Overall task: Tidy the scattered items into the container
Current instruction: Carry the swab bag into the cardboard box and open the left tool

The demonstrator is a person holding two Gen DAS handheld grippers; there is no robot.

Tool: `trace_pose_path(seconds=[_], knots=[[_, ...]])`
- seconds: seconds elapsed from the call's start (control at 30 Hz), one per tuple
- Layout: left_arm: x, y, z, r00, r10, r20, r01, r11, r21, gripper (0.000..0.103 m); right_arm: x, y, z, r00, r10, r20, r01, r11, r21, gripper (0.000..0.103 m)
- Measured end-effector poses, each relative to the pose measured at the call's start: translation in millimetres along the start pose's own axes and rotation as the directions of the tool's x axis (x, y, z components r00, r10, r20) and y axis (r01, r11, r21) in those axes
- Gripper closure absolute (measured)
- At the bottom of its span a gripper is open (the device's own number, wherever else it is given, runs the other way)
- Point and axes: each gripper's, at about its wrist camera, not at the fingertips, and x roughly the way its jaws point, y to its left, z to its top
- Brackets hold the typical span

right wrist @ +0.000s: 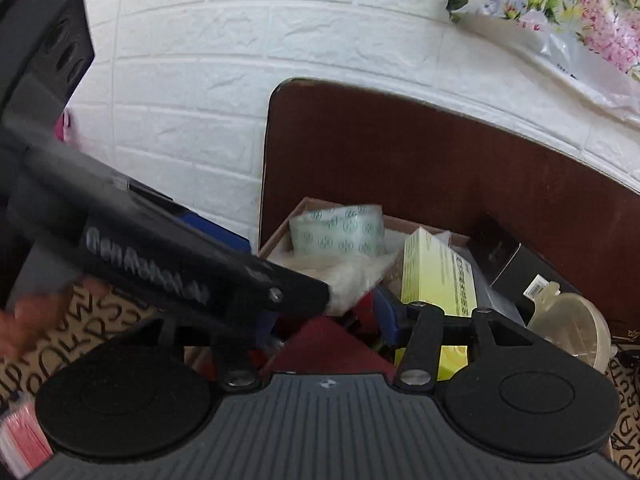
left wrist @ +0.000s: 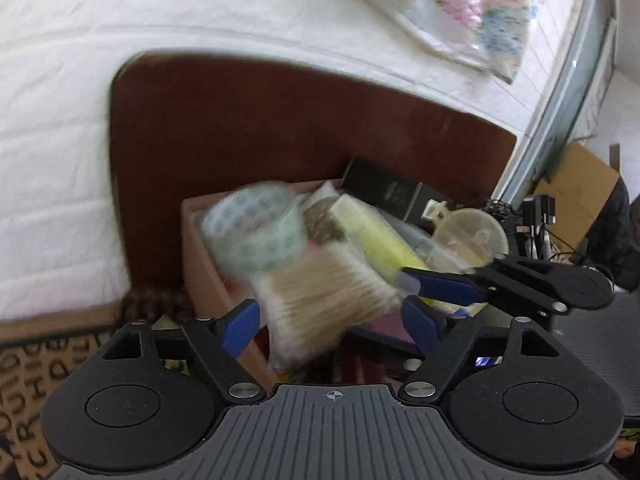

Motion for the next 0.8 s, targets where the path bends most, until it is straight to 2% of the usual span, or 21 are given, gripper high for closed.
trace_pose_path(seconds=[0.1,0.17,0.3,0.4,0.47,0.53,0.6,0.67,0.8], knots=[[-9.9,1.7,-4.9,0.996,0.056,0.07,-0.06,0.996,0.063,0.016,-9.5,-3.7,-5.2,0.999,0.003,0.037,-0.003,1.0,0.021,0.045],[-12.3,-1.3,-4.3,0.994,0.061,0.091,-0.069,0.994,0.081,0.018,-9.3,-7.5,-3.4,0.999,0.009,0.042,-0.011,0.998,0.054,0.046],[-14.0,-11.8,-3.9,0.993,0.058,0.1,-0.069,0.991,0.114,0.016,-1.2,-4.6,0.1,1.0,0.002,0.022,-0.004,0.997,0.072,0.061],[-9.6,-17.9,-4.6,0.989,0.091,0.113,-0.109,0.981,0.163,0.015,6.8,-2.9,1.9,1.0,0.009,0.019,-0.011,0.996,0.092,0.061],[-2.6,-16.1,-5.7,0.993,0.085,0.086,-0.098,0.981,0.167,0.023,16.0,0.1,0.2,1.0,0.008,-0.013,-0.007,0.994,0.106,0.067],[2.8,-12.1,-8.9,0.995,0.074,0.062,-0.082,0.985,0.151,0.025,23.4,1.4,-3.3,1.0,0.002,-0.031,0.002,0.994,0.114,0.066],[3.6,-9.6,-10.3,0.996,0.069,0.063,-0.077,0.988,0.132,0.023,21.7,0.8,-6.3,1.0,0.005,-0.024,-0.002,0.992,0.126,0.065],[0.3,-8.1,-11.0,0.996,0.058,0.072,-0.066,0.991,0.118,0.014,15.8,2.2,-6.8,1.0,0.002,-0.017,0.001,0.992,0.128,0.063],[-14.5,-11.4,-12.4,0.989,0.064,0.135,-0.079,0.991,0.108,0.008,-3.6,2.0,-6.1,0.999,-0.032,0.035,0.028,0.992,0.12,0.061]])
